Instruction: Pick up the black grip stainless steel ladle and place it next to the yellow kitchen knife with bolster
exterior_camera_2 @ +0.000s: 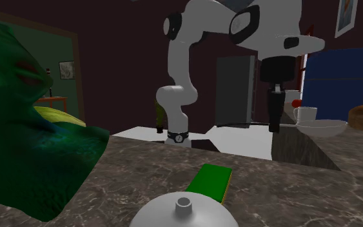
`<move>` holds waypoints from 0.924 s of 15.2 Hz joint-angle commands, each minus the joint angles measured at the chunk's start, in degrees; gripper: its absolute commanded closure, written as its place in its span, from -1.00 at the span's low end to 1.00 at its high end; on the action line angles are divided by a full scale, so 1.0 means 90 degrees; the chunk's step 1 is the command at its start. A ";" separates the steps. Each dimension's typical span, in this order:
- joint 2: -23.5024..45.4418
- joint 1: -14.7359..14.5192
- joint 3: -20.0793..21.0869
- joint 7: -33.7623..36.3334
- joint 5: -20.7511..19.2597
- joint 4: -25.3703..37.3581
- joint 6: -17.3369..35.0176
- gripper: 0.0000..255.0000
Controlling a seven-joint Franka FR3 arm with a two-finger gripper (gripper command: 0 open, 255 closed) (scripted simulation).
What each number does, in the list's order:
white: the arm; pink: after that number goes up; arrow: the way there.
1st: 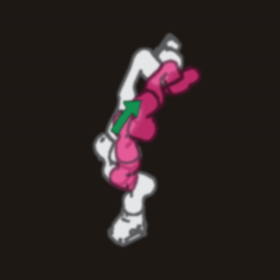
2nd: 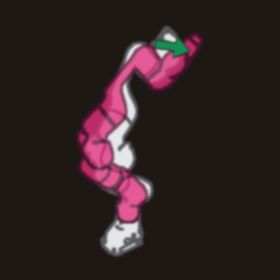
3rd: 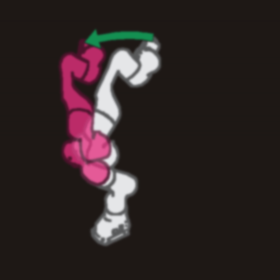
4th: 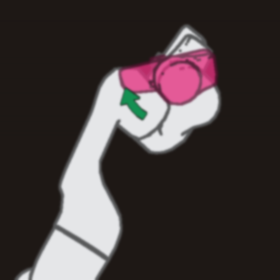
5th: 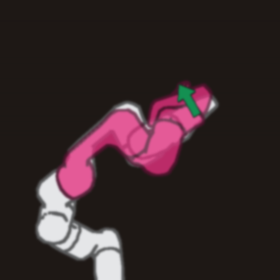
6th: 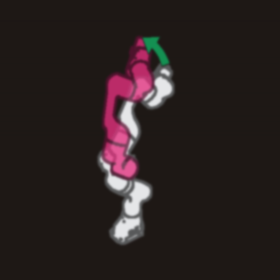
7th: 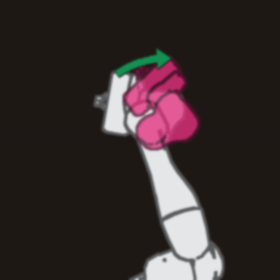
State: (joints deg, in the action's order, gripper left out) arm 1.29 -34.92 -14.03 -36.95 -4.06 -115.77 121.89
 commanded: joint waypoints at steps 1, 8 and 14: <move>0.0321 -0.0104 0.0103 0.0177 0.0068 0.0426 -0.0125 1.00; 0.1715 -0.0364 0.0369 0.0638 0.0295 0.2309 -0.0671 1.00; 0.3070 -0.0502 0.0532 0.0962 0.0436 0.4355 -0.1396 1.00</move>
State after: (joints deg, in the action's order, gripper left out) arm 27.13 -39.39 -9.39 -28.57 -0.32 -79.52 110.51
